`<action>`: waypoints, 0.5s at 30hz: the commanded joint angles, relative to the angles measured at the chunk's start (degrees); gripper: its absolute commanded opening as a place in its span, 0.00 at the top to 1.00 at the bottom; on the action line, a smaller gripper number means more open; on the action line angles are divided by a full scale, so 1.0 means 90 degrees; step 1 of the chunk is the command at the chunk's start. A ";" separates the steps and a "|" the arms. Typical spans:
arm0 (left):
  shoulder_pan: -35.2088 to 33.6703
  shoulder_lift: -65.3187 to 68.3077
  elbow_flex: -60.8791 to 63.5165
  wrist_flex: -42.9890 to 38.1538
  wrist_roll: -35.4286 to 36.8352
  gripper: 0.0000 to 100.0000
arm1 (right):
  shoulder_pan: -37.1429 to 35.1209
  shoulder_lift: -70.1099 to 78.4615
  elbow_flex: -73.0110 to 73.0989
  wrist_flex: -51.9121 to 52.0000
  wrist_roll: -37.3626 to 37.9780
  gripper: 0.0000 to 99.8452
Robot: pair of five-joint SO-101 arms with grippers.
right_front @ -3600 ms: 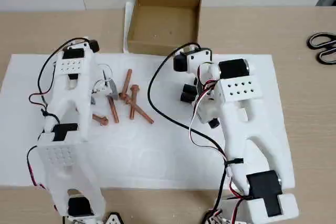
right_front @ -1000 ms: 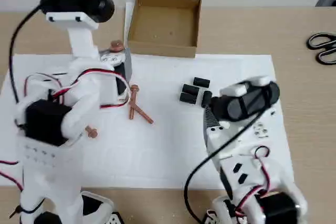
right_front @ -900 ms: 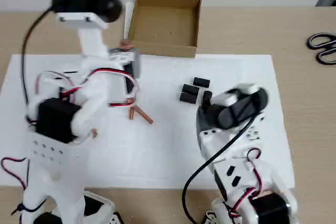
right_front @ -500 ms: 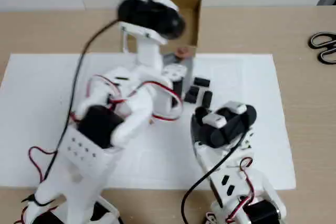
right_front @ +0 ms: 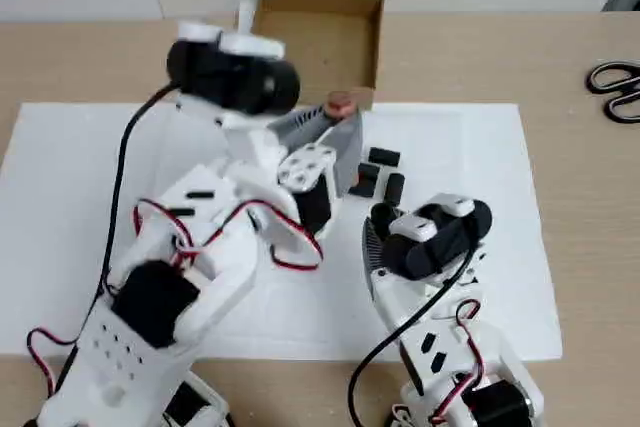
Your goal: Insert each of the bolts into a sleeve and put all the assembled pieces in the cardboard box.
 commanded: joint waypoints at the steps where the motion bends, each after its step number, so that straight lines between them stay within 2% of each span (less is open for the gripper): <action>1: 0.0010 -0.0293 0.0816 -0.0938 -0.0068 0.99 | -0.0044 -0.0054 -0.0020 -0.0151 -0.0313 1.00; 5: 0.0098 -0.0440 0.1538 -0.1680 -0.0059 0.99 | -0.0054 -0.0054 -0.0010 -0.0151 -0.0303 1.00; 15: 0.0391 -0.0430 0.1636 -0.1709 -0.0059 0.99 | -0.0366 0.0005 0.0078 -0.0200 -0.0274 1.00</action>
